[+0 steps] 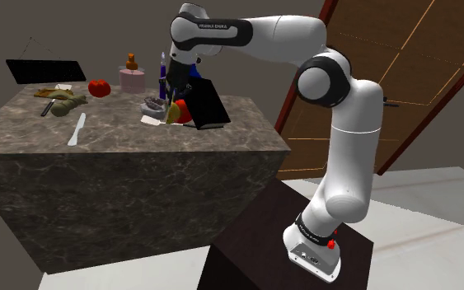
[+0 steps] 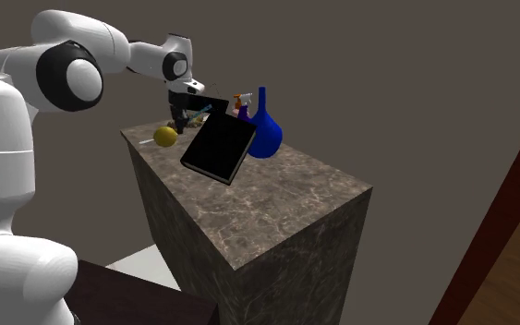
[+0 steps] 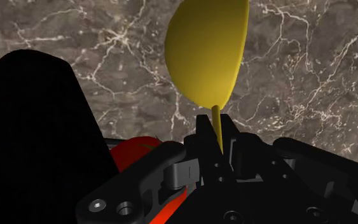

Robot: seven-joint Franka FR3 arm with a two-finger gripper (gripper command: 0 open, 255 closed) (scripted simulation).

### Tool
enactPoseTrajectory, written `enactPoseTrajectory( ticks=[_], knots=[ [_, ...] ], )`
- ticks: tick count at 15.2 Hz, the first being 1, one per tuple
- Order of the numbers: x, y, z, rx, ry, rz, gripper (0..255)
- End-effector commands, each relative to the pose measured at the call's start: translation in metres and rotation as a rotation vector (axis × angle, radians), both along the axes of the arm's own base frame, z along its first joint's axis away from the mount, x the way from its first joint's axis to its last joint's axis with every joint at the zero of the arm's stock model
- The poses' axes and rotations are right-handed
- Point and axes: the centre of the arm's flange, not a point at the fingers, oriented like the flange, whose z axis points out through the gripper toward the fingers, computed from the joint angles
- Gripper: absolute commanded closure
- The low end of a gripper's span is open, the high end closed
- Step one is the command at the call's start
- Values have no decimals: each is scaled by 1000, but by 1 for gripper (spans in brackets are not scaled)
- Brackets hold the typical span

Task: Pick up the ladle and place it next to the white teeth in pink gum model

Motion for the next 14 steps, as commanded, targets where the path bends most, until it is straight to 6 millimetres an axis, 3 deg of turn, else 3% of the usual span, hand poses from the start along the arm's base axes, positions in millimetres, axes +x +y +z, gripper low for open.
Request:
enactPoseTrajectory(
  ticks=[1,3,14],
  knots=[
    [6,24,1,0,0,-1,255],
    [12,47,1,0,0,-1,255],
    [12,47,-57,0,0,-1,255]
  ],
)
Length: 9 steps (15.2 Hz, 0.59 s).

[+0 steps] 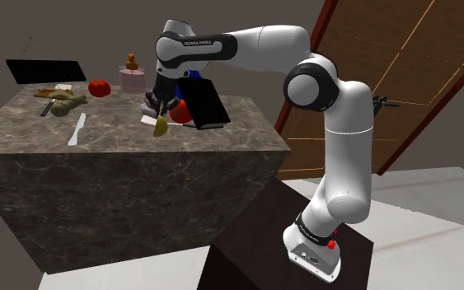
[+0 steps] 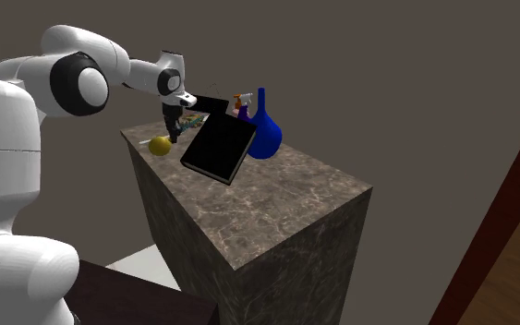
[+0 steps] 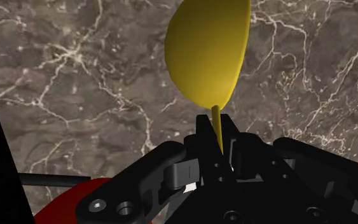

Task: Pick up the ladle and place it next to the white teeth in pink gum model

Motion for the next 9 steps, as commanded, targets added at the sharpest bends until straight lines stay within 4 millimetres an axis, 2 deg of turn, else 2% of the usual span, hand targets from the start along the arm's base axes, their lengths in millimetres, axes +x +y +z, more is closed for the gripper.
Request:
enactPoseTrajectory(
  ticks=[1,9],
  knots=[
    [-1,0,-10,0,0,0,255],
    [-1,0,-53,0,0,0,255]
  ],
)
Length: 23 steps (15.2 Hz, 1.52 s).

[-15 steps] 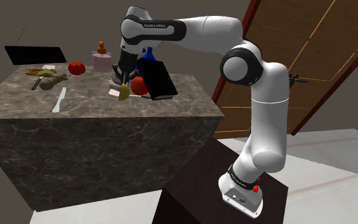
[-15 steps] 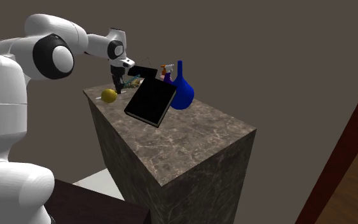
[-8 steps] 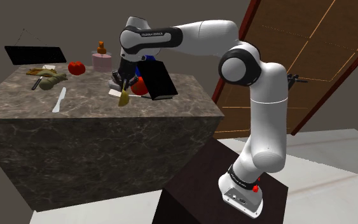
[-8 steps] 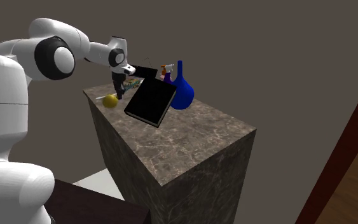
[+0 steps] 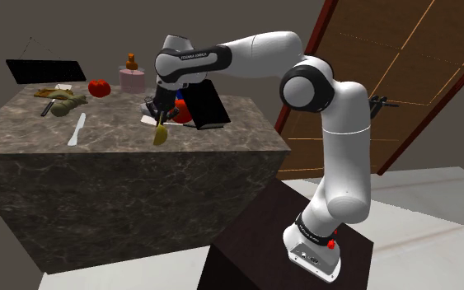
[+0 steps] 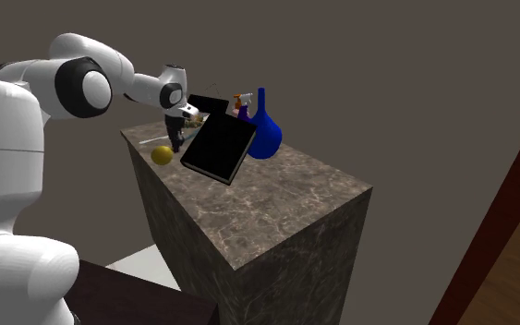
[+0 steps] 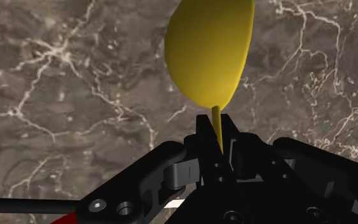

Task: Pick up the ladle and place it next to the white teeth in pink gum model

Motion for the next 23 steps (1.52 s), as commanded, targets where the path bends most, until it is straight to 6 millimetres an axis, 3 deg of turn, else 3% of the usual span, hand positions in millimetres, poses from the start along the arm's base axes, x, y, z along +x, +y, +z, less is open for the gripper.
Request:
enactPoseTrajectory(
  ticks=[1,5,13,14,19,23],
  knots=[
    [-2,2,-13,0,6,3,255],
    [-2,2,-33,0,6,3,255],
    [-2,2,-33,0,6,3,255],
    [-3,0,-34,0,6,3,0],
    [-2,2,-33,0,6,3,0],
    [-3,-7,16,0,6,3,0]
  ],
)
